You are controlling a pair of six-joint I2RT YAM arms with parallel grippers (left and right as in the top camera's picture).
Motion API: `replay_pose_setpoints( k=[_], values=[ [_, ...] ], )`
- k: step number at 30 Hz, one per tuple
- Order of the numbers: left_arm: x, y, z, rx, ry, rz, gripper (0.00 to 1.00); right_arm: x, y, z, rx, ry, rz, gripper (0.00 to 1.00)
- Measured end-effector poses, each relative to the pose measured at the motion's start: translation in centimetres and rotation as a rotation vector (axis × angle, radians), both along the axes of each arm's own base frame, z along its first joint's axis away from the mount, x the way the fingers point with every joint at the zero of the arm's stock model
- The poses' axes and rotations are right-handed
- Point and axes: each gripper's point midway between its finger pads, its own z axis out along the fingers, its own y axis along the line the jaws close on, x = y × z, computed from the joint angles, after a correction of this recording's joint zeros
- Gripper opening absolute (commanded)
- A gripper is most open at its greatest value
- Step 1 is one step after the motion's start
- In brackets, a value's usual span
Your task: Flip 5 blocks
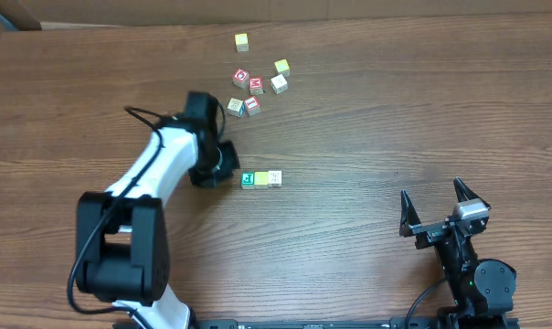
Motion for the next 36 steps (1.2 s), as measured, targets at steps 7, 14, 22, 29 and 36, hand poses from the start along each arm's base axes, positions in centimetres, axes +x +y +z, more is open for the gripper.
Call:
replay_pose_setpoints(
  k=[7, 14, 22, 29, 36],
  values=[
    [3.1, 3.7, 9.1, -0.007, -0.188, 0.082, 0.66, 0.0, 0.0, 0.0, 0.0, 0.001, 0.0, 1.0],
    [3.5, 8.6, 13.1, 0.006, -0.287, 0.212, 1.0, 0.0, 0.0, 0.0, 0.0, 0.0, 0.0, 1.0],
    [3.4, 9.0, 13.0, 0.009, -0.282, 0.22, 1.0, 0.0, 0.0, 0.0, 0.0, 0.0, 0.0, 1.0],
    [3.4, 9.0, 13.0, 0.009, -0.282, 0.22, 1.0, 0.0, 0.0, 0.0, 0.0, 0.0, 0.0, 1.0],
    [3.4, 9.0, 13.0, 0.009, -0.282, 0.22, 1.0, 0.0, 0.0, 0.0, 0.0, 0.0, 0.0, 1.0]
  ],
)
